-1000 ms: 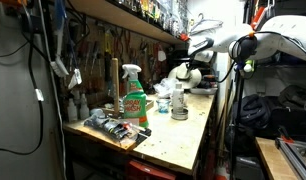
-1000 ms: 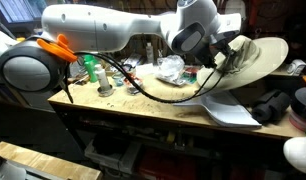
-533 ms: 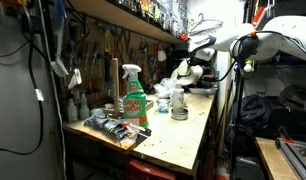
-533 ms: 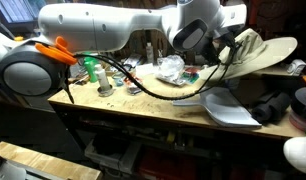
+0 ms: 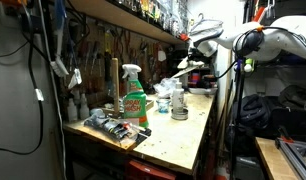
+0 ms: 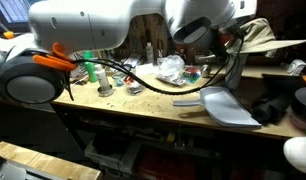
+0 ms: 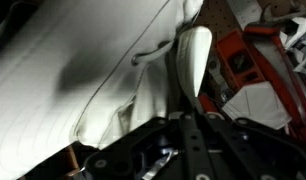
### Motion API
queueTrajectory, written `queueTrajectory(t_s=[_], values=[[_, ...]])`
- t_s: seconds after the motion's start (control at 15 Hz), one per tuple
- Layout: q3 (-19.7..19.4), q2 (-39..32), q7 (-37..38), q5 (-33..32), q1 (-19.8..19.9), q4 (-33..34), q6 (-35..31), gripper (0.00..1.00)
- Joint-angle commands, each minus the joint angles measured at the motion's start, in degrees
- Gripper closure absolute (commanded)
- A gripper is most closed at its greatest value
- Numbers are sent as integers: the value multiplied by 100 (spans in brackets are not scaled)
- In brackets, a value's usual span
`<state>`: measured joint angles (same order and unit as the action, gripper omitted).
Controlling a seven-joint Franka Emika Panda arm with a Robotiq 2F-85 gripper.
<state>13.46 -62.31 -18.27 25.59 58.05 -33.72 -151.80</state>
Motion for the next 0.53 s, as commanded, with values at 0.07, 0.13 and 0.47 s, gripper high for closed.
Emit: queueTrajectory(t_s=[0.07,0.13,0.47], values=[[837,-17,-920,486,347,193,240,99],[1016,-10,-1101,576,416,210,318,99],[1906,-23,-2002,1086,750,297,618,99]])
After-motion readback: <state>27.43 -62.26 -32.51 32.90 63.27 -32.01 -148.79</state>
